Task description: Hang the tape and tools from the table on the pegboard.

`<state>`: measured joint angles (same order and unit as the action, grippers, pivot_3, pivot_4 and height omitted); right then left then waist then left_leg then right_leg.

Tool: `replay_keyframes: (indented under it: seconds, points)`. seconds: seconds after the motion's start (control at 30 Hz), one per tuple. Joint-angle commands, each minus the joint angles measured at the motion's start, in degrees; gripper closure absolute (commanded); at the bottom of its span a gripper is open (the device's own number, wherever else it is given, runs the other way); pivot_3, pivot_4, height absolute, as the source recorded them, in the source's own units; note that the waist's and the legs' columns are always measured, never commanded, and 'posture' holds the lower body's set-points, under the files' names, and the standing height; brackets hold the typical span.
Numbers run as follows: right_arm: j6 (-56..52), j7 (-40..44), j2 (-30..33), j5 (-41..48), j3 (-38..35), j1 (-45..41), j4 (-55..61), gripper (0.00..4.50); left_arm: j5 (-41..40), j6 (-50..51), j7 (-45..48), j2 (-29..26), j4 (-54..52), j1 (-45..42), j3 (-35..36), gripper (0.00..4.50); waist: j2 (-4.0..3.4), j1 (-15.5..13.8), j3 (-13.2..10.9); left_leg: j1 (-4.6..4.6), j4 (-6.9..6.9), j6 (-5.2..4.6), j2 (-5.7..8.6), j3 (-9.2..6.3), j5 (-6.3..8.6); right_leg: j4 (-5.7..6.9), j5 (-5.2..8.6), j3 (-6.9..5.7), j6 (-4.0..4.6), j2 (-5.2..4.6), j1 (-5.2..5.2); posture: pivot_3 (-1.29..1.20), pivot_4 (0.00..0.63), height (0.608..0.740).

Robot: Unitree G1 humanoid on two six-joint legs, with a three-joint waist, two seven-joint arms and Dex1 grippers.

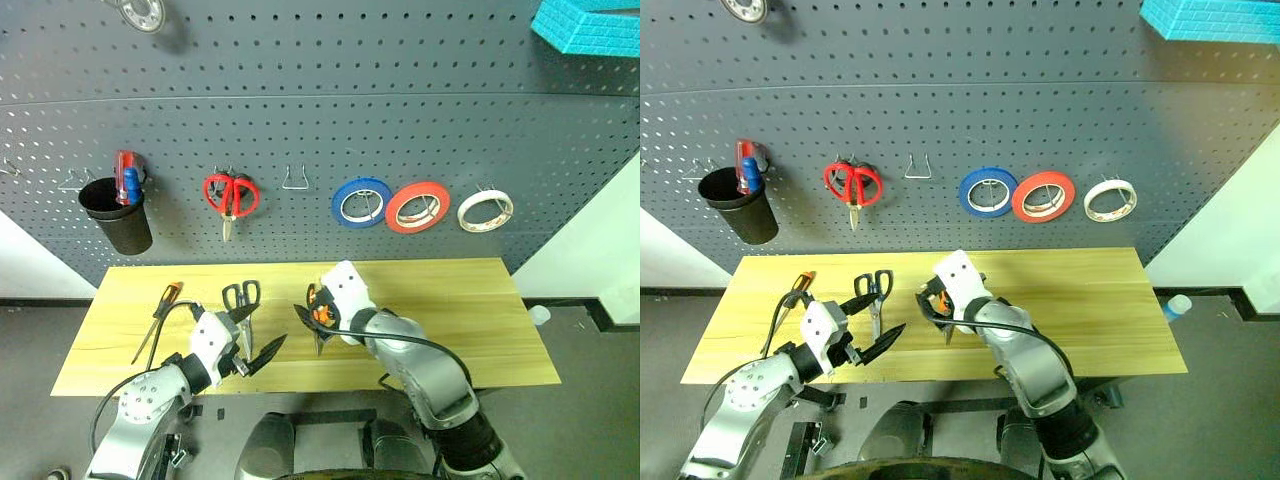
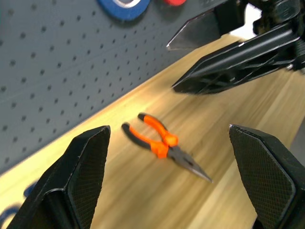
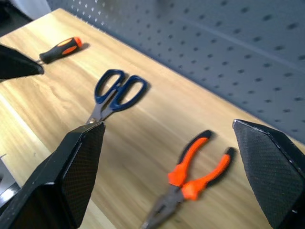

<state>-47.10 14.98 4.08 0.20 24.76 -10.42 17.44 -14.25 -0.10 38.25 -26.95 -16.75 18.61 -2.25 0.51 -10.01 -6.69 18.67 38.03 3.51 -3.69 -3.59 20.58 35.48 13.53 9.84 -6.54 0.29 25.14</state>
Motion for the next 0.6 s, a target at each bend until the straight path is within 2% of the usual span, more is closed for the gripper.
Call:
replay_keyframes:
  seconds: [0.03, 0.27, 0.5, 0.6]
  points:
    - [-0.6, -3.0, -2.1, -2.0, 0.8, -2.3, -2.1, 0.03, 0.2, 1.4, -1.8, -0.8, -5.4, 2.5, 2.2, 0.36, -0.01, 0.0, -0.6, 0.06, 0.0, 0.0, 0.0, 0.0, 0.0, 0.0, 0.01, 0.0, 0.02, 0.0, 0.07, 0.43, 0.162, 0.72]
    - [-6.4, -7.2, -8.3, -1.7, -0.7, -3.7, -5.9, 0.03, -0.4, 3.8, -2.5, -2.0, -10.6, 7.6, 4.1, 0.36, -0.16, -0.1, -2.3, 0.82, 0.0, 0.0, -0.02, -0.06, 0.0, 0.03, 0.02, -0.1, 0.02, -0.01, 0.78, 0.44, 0.196, 0.72]
    - [-11.1, -10.6, -12.4, -0.2, -1.5, -3.4, -6.3, 0.03, -0.6, 5.9, -2.6, -2.3, -13.7, 9.6, 4.4, 0.36, -0.27, 0.1, -4.3, 0.86, -0.02, 0.0, -0.04, -0.13, 0.0, 0.02, 0.07, -0.19, 0.04, -0.03, 0.81, 0.44, 0.225, 0.72]
    - [-10.8, -11.7, -13.3, 0.3, -1.1, -4.4, -7.9, 0.03, -0.7, 6.5, -2.4, -2.4, -14.1, 10.0, 4.6, 0.36, -0.3, 0.3, -4.8, 1.12, -0.04, 0.0, -0.05, -0.13, 0.0, 0.09, 0.08, -0.2, 0.03, -0.02, 1.17, 0.44, 0.23, 0.72]
